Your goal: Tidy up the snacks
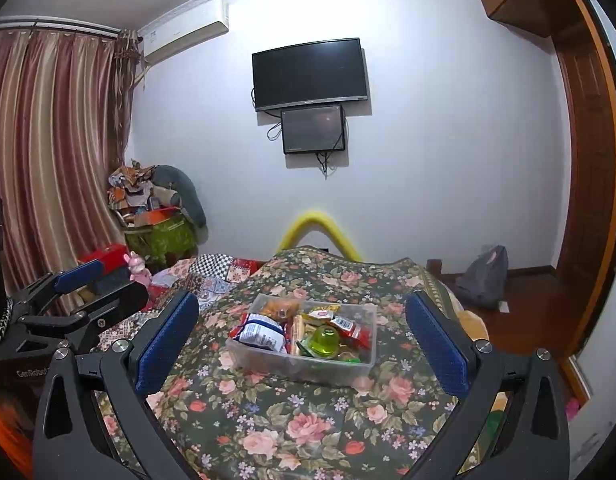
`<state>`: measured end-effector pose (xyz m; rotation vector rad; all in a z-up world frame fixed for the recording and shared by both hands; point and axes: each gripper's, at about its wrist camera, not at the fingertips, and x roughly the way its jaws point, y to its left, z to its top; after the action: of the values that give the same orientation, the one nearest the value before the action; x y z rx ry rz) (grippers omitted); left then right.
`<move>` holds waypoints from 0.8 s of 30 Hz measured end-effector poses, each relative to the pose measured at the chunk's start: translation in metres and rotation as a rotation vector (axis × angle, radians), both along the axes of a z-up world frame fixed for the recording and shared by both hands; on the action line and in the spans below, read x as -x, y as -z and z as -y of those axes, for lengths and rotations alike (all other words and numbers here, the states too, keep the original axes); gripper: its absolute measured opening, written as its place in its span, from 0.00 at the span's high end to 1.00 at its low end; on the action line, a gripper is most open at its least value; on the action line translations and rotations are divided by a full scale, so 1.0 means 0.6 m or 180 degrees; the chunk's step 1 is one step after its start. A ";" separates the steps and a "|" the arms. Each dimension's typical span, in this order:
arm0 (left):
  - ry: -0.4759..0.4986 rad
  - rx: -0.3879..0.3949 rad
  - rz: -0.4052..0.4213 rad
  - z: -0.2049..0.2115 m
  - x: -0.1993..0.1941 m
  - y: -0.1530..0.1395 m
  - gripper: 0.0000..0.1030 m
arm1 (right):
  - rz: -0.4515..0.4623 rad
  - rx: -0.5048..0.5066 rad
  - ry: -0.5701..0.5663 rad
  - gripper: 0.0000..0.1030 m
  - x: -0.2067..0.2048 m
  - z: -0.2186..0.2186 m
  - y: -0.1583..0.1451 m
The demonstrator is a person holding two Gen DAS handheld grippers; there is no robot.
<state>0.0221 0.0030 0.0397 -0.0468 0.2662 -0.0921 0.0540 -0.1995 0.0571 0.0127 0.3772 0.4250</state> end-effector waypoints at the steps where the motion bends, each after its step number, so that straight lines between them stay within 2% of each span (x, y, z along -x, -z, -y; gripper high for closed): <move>1: -0.0004 0.0002 0.0000 0.000 0.000 0.000 0.00 | 0.0001 -0.0001 0.0003 0.00 0.000 0.000 0.000; 24: 0.0043 0.0001 -0.0044 -0.002 -0.007 0.007 0.00 | -0.0010 -0.0008 0.0029 0.00 0.000 0.003 -0.001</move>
<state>0.0260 0.0045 0.0357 -0.0458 0.2803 -0.1054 0.0540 -0.2016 0.0576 0.0175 0.3796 0.4163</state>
